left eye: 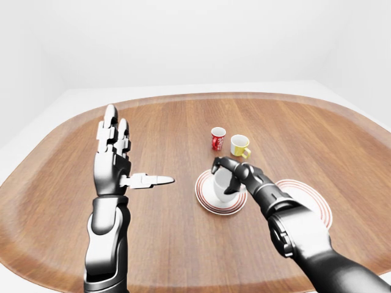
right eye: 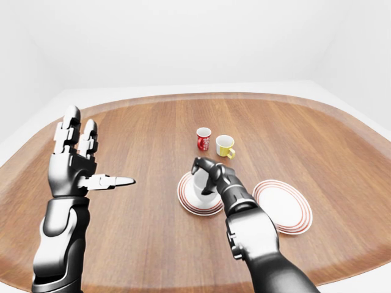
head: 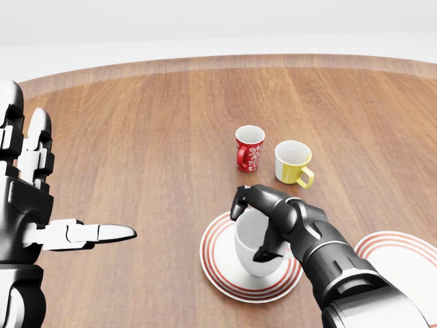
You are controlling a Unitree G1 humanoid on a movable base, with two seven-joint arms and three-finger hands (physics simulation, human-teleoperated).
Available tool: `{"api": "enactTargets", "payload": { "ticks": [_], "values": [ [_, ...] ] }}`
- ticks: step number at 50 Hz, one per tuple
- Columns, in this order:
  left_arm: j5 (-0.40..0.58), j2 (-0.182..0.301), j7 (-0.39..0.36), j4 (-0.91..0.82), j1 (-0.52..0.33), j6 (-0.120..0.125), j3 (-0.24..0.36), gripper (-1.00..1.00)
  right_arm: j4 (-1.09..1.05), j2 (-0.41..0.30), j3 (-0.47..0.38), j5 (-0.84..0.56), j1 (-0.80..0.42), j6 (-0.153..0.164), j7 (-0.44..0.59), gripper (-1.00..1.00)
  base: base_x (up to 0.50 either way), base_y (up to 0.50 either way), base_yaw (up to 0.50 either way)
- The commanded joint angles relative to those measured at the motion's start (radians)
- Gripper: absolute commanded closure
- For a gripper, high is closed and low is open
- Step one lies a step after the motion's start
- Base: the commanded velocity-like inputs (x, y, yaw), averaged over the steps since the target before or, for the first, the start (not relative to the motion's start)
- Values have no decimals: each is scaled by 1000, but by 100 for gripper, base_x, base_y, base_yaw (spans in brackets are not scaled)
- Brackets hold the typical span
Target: Put the white mug on the left plate.
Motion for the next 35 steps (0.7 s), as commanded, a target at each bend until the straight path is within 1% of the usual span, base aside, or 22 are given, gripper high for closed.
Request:
{"api": "enactTargets", "payload": {
  "ticks": [1,2,3,4,5,8,13,16,17,26,30,35],
  "values": [
    [-1,1,0,-1,-1,0,2,-100,-2,-2,-3,23,2,0,4,0,0,0,0],
    [-1,1,0,-1,-2,0,2,-100,-1,-2,-3,23,2,0,3,-2,0,0,0],
    [-1,1,0,-1,-1,0,2,-99,-2,-3,-5,25,3,0,5,-19,0,0,0],
    [-1,1,0,-1,0,0,1,-100,-1,-5,-3,23,6,0,8,-64,0,0,0],
    [0,1,0,-1,0,0,1,-99,-2,-6,-4,23,7,0,9,-99,0,0,0],
    [-1,1,0,2,-1,0,2,-100,-1,-10,-3,23,11,0,22,-100,0,0,0],
    [0,1,1,8,-1,0,2,-100,0,-20,16,-6,44,0,94,-100,0,0,0],
    [0,1,1,8,-1,0,1,-100,0,-21,19,-18,56,0,113,-100,0,0,0],
    [0,1,1,10,-2,0,2,-100,0,-22,21,-20,63,0,144,-100,0,0,0],
    [1,0,-2,19,3,0,1,-100,-2,-25,17,-25,65,0,163,-100,0,0,0],
    [2,-2,-4,15,7,0,-4,-100,-3,-30,8,-16,39,1,156,-100,0,0,0],
    [-12,-12,-6,7,18,0,-12,-100,-10,-58,-3,-2,-39,2,161,-100,0,0,0]
  ]
}}
